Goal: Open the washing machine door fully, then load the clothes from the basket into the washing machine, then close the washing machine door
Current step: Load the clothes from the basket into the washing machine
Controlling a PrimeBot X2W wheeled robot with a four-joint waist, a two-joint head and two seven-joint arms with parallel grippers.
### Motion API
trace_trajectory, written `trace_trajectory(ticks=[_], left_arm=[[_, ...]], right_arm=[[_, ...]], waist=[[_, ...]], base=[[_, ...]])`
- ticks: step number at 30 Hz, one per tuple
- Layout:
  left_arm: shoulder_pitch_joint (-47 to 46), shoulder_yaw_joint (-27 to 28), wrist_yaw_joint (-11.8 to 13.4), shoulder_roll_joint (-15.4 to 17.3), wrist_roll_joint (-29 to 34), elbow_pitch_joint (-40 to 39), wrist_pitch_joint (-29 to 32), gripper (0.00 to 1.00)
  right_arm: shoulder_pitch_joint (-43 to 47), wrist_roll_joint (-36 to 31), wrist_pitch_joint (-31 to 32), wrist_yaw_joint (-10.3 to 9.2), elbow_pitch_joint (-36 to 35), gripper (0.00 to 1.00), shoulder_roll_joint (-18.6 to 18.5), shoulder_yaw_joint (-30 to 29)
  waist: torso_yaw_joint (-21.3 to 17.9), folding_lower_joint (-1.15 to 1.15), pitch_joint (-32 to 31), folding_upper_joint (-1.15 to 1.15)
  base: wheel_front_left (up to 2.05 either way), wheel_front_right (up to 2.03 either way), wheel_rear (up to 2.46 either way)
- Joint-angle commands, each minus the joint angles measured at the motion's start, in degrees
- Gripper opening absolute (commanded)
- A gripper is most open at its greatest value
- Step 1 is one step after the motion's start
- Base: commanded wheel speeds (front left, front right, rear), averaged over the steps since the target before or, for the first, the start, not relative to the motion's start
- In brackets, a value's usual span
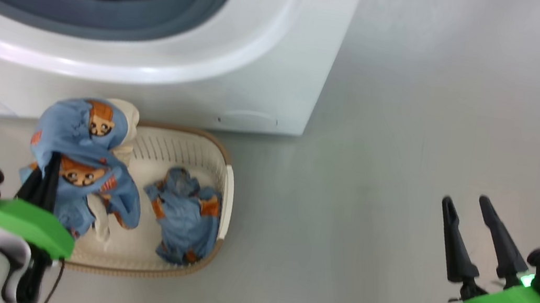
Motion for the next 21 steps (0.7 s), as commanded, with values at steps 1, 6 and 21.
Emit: trace_trajectory(ticks=[1,6,21], left_arm=[[1.9,3.1,-0.1,1.7,1.3,-2.7,-0.4,0.00],[6.9,6.7,-0.1,0.7,4.2,-8.3,-0.4,0.00],[19.3,14.7,-0.1,-2.6,9.3,-24.8,-0.4,0.00]], right_arm=[[2.0,0.6,-0.3,0.09,-0.9,1.00,-1.0,0.7],[4.7,1.1,-0.3,0.09,-0.9,1.00,-1.7,0.0],[10.1,1.5,-0.3,0.09,-2.2,1.00,-2.6,-2.2]], waist=[[0.5,0.00,-5.4,0.00],[0.6,0.00,-9.0,0.00],[1.5,0.00,-13.6,0.00]], base=[[0.00,0.00,0.00],[0.00,0.00,0.00],[0.00,0.00,0.00]])
